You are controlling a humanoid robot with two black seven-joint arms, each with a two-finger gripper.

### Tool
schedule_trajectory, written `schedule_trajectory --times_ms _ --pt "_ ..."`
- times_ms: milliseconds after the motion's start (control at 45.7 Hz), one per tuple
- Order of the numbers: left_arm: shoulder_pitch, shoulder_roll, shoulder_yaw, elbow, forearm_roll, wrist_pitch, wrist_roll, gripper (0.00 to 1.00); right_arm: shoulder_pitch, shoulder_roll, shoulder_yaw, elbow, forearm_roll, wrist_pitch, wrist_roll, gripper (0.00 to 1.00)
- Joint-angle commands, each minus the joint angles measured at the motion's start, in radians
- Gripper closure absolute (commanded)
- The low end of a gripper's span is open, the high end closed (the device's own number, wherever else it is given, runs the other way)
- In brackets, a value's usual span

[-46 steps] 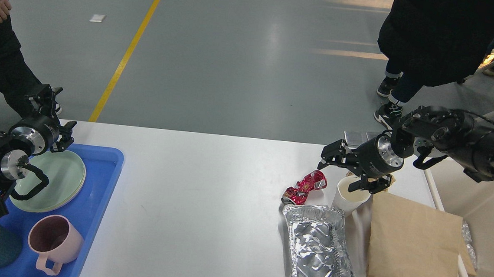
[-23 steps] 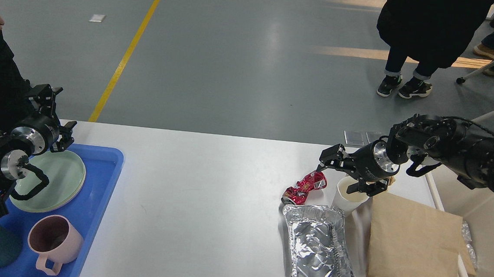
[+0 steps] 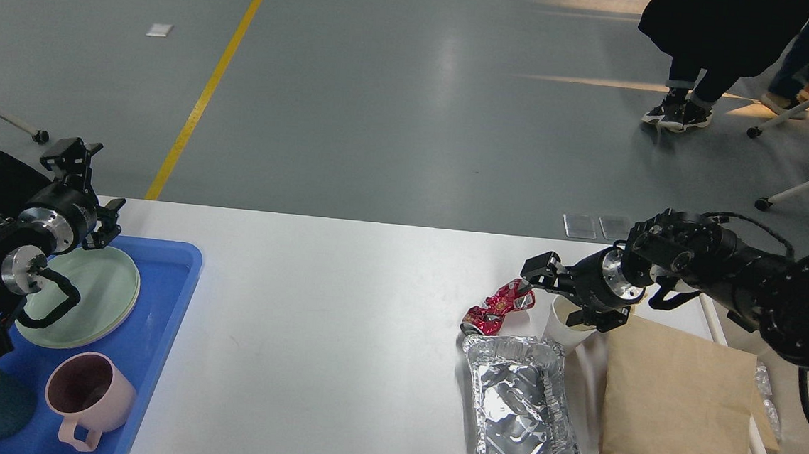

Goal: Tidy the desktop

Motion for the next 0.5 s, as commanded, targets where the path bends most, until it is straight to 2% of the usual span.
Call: schedule_trajectory --times_ms 0,109,263,482 --pt "0.0 0.0 0.0 0.0 0.0 -0.001 0.0 0.04 -0.017 0.009 0.0 -0.013 0.001 -0.044 0.0 0.0" --pt "0.0 0.0 0.0 0.0 0.0 -0.001 0.0 0.04 -0.022 0.01 0.0 -0.013 0.001 -0.062 0.0 0.01" --pt "0.0 0.0 0.0 0.0 0.0 -0.001 0.0 0.04 -0.028 0.01 0.0 -0.011 0.001 -0.067 0.0 0.33" --pt "0.0 0.0 0.0 0.0 0.0 0.001 0.0 0.04 -0.033 0.01 0.0 -0.005 -0.001 -0.055 0.0 0.67"
